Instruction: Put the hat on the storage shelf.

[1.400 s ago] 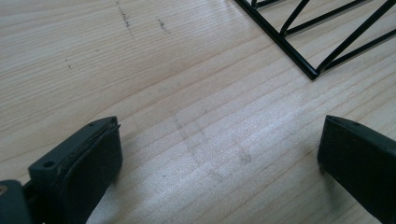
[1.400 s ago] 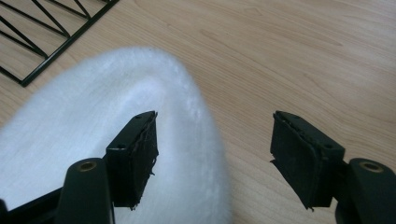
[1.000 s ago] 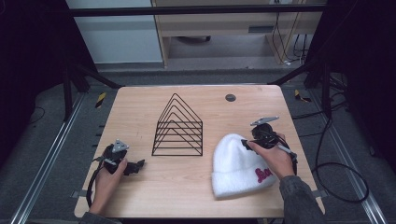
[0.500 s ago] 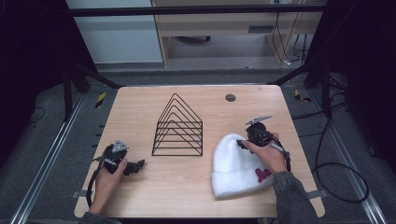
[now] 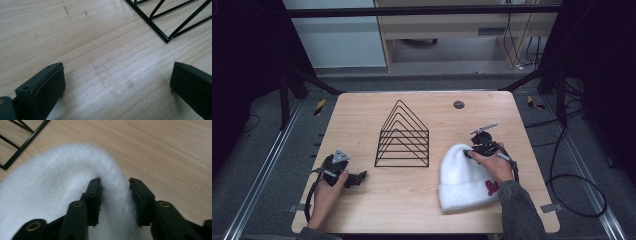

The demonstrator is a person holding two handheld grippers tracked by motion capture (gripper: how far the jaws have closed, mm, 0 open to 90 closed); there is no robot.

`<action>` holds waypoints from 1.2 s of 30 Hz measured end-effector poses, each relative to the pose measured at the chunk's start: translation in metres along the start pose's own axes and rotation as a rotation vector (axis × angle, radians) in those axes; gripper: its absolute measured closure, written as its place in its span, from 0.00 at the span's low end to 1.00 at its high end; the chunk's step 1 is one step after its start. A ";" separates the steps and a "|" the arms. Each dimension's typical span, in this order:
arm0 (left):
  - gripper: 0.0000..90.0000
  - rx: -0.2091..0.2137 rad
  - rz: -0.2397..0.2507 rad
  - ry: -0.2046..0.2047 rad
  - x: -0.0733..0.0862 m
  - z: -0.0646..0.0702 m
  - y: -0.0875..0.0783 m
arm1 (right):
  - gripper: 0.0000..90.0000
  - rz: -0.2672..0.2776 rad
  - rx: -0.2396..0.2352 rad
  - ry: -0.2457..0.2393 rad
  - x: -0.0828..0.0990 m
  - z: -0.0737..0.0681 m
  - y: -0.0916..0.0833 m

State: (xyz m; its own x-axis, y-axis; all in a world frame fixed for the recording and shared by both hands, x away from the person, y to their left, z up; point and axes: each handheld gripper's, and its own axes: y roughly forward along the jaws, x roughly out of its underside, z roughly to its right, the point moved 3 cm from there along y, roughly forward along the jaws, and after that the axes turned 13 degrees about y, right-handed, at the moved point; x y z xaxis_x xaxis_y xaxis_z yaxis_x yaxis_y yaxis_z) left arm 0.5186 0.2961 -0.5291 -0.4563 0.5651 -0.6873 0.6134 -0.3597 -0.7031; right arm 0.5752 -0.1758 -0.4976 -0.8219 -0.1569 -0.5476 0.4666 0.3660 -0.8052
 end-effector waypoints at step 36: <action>0.05 -0.057 0.152 -0.002 -0.026 0.017 -0.023 | 0.93 0.455 -0.146 -0.109 0.005 -0.051 -0.147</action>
State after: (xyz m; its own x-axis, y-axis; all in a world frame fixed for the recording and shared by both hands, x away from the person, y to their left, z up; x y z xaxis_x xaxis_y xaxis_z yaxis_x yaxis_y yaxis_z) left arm 0.5049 0.2772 -0.4983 -0.3564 0.5058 -0.7856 0.7115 -0.3981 -0.5791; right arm 0.4859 -0.1833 -0.3701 -0.5024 -0.0436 -0.8635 0.7134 0.5433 -0.4425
